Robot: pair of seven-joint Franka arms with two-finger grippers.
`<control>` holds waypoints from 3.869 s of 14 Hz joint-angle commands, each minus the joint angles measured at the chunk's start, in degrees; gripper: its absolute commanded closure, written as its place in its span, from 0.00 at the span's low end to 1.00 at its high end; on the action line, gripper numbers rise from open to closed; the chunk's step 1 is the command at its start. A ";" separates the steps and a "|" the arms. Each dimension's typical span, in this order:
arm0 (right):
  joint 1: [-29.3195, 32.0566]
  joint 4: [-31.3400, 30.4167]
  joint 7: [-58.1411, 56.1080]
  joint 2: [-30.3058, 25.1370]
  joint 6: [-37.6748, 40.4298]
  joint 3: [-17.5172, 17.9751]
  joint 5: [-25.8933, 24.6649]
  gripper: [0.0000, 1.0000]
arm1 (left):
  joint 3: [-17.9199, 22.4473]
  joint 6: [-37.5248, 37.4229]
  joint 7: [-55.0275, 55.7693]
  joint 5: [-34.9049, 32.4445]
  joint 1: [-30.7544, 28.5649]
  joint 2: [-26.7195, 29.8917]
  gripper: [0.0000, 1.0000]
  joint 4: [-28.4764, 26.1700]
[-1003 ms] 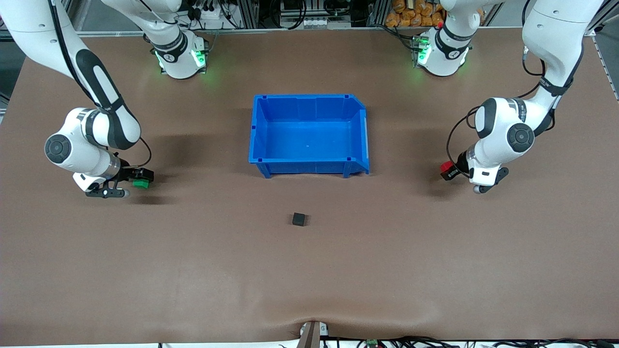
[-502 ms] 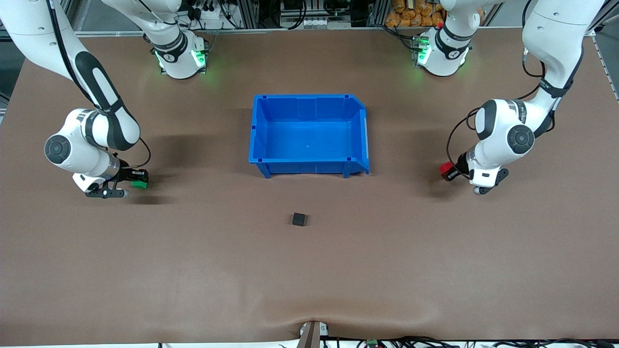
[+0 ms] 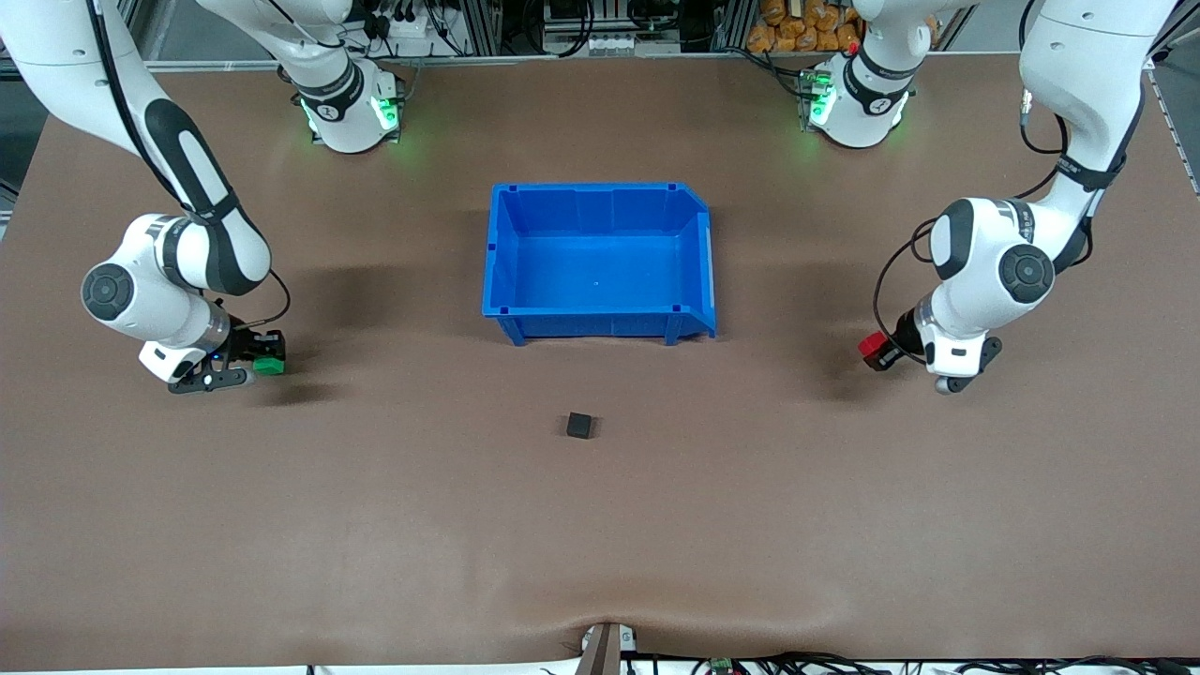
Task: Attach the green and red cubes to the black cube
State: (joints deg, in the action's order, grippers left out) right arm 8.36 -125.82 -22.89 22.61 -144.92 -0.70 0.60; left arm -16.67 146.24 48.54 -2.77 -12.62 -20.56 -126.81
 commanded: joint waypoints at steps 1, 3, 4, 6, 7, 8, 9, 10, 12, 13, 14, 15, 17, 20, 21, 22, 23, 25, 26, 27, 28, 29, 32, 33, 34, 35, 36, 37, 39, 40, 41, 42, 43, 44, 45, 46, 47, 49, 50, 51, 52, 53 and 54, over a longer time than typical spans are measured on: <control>0.00 4.08 -8.90 -0.55 4.45 0.61 -0.95 1.00 | -0.21 -4.20 9.61 -0.04 3.21 -2.11 1.00 6.99; -1.23 9.08 -15.84 -0.29 9.63 0.61 -0.95 1.00 | -0.21 -5.87 15.51 0.13 5.32 -4.30 1.00 11.73; -1.85 11.63 -19.88 -0.03 11.48 0.61 -0.86 1.00 | -0.21 -7.10 18.14 0.57 6.11 -5.53 1.00 14.45; -3.43 16.12 -28.40 1.11 14.04 0.61 -0.95 1.00 | -0.21 -10.96 22.72 0.57 7.87 -8.26 1.00 20.51; -3.96 18.40 -32.97 1.90 14.66 0.61 -0.95 1.00 | -0.21 -12.98 23.87 0.66 8.75 -9.49 1.00 23.42; -4.57 20.77 -38.49 3.13 15.01 0.61 -0.95 1.00 | -0.21 -14.83 25.80 0.66 9.19 -10.81 1.00 26.40; -5.01 22.97 -43.60 4.36 15.19 0.61 -0.86 1.00 | -0.21 -16.24 27.64 0.66 9.98 -11.86 1.00 28.70; -5.45 25.08 -48.08 5.68 15.28 0.61 -0.86 1.00 | -0.21 -16.60 28.18 0.75 11.38 -12.05 1.00 29.68; -7.47 28.69 -52.77 7.53 15.89 0.61 -0.95 1.00 | -0.21 -16.60 31.59 0.92 12.53 -12.83 1.00 31.17; -8.70 30.71 -53.14 8.14 17.29 0.52 -0.95 1.00 | -0.21 -16.87 35.27 1.53 12.62 -14.15 1.00 32.92; -10.19 32.90 -52.97 8.85 19.30 0.52 -0.95 1.00 | -0.21 -16.96 37.92 1.63 13.58 -14.94 1.00 34.07; -11.42 35.19 -52.88 9.72 21.24 0.52 -0.95 1.00 | -0.21 -16.96 39.51 1.71 14.72 -15.82 1.00 35.39; -14.32 39.67 -52.70 12.35 23.79 0.52 -0.95 1.00 | -0.21 -16.96 43.90 1.80 16.75 -17.93 1.00 38.29; -17.92 42.85 -52.44 15.62 24.16 0.61 -0.16 1.00 | -0.12 -16.96 49.80 2.24 21.22 -21.18 1.00 41.89; -19.15 42.86 -51.65 15.88 24.16 0.52 0.02 1.00 | -0.12 -16.96 51.20 2.68 22.11 -22.23 1.00 43.03; -20.12 43.03 -49.38 16.76 24.07 0.52 0.19 1.00 | -0.12 -16.96 52.78 3.46 23.16 -23.12 1.00 44.44; -21.44 43.99 -47.45 17.46 23.98 0.61 0.19 1.00 | -0.12 -16.96 54.45 3.99 24.48 -24.26 1.00 46.10; -24.25 45.75 -42.89 19.39 24.07 0.52 0.28 1.00 | 0.32 -16.96 58.05 4.09 27.46 -26.37 1.00 48.92; -25.05 45.58 -39.38 19.58 24.07 0.52 0.63 1.00 | 0.32 -16.96 59.29 4.09 28.52 -27.51 1.00 50.50; -26.71 45.58 -36.64 19.58 24.15 0.61 0.63 1.00 | 0.41 -16.96 59.91 4.09 29.66 -28.74 1.00 51.91; -29.16 45.58 -35.75 19.75 24.24 0.52 0.11 1.00 | 1.10 -16.96 60.61 4.09 31.50 -30.23 1.00 53.92; -30.32 45.93 -35.48 20.54 24.24 0.35 0.02 1.00 | 2.15 -16.96 61.67 4.09 32.83 -31.37 1.00 55.34; -29.45 46.89 -35.12 22.30 24.24 0.43 0.28 1.00 | 2.34 -16.87 62.46 4.17 35.03 -33.93 1.00 58.07; -29.54 47.07 -35.04 22.65 24.24 0.43 0.28 1.00 | 2.34 -16.69 63.25 4.09 35.56 -34.89 1.00 58.94; -29.89 48.03 -34.95 23.35 24.24 0.43 0.46 1.00 | 2.34 -16.61 63.87 4.09 36.17 -35.68 1.00 59.91; -30.15 49.00 -34.86 24.40 24.33 0.52 0.81 1.00 | 2.34 -16.60 64.05 4.09 36.35 -36.30 1.00 60.53; -30.15 49.27 -34.42 24.76 24.51 0.43 1.68 1.00 | 2.43 -16.43 64.31 4.09 36.96 -36.57 1.00 60.80; -30.15 49.27 -33.72 24.85 24.51 0.52 2.39 1.00 | 2.34 -16.34 64.66 4.09 37.14 -37.18 1.00 60.97; -30.33 49.27 -33.19 24.85 24.51 0.52 2.57 1.00 | 4.43 -15.99 65.89 4.09 40.03 -38.76 1.00 62.99; -30.50 49.36 -32.49 24.85 24.51 0.52 2.83 1.00 | 6.71 -15.82 67.11 4.17 41.87 -39.46 1.00 63.95; -30.68 49.27 -31.62 24.85 24.51 0.52 2.83 1.00 | 7.43 -15.81 67.39 4.18 42.85 -40.25 1.00 64.75; -30.94 49.36 -30.82 24.94 24.51 0.52 2.83 1.00 | 7.53 -15.55 67.39 4.18 42.86 -40.52 1.00 65.02; -31.21 49.53 -30.38 25.37 24.51 0.52 2.83 1.00 | 7.61 -14.68 67.39 4.09 42.95 -40.79 1.00 64.93; -31.38 50.23 -30.12 25.64 24.51 0.52 2.83 1.00 | 7.61 -13.71 67.48 4.17 43.12 -41.49 1.00 65.02; -31.65 50.85 -30.11 26.16 24.51 0.52 2.83 1.00 | 7.61 -12.92 67.48 4.09 43.47 -41.75 1.00 65.02; -31.73 51.03 -30.11 26.26 24.51 0.52 2.83 1.00 | 7.61 -12.39 67.48 4.17 43.65 -41.93 1.00 65.02; -31.74 51.20 -30.11 26.34 24.51 0.52 2.83 1.00 | 7.61 -12.21 67.48 4.18 43.65 -42.11 1.00 65.02; -31.74 51.29 -30.11 26.34 24.42 0.52 2.83 1.00 | 7.53 -11.86 69.31 4.18 43.39 -42.37 1.00 65.19; -31.82 51.29 -30.11 26.34 24.42 0.52 2.83 1.00 | 7.53 -10.99 71.50 4.18 43.47 -42.81 1.00 65.72; -31.82 51.29 -30.11 26.34 24.42 0.52 2.83 1.00 | 7.53 -10.72 73.17 4.18 43.56 -43.42 1.00 66.07; -31.82 51.29 -30.11 26.34 24.42 0.61 2.83 1.00 | 7.61 -10.63 73.45 4.18 43.56 -43.51 1.00 66.07; -31.91 51.29 -30.11 26.34 24.42 0.61 2.83 1.00 | 7.53 -10.63 73.54 4.18 43.56 -43.51 1.00 66.07; -31.91 51.38 -30.11 26.34 24.42 0.52 2.83 1.00 | 7.53 -10.63 74.06 4.18 43.56 -43.51 1.00 66.07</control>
State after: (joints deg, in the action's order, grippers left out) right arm -23.20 -76.79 -53.62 47.78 -121.60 -0.03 2.97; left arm -10.00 134.63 121.18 0.61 29.99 -61.34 -63.74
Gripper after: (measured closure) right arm 0.599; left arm 0.590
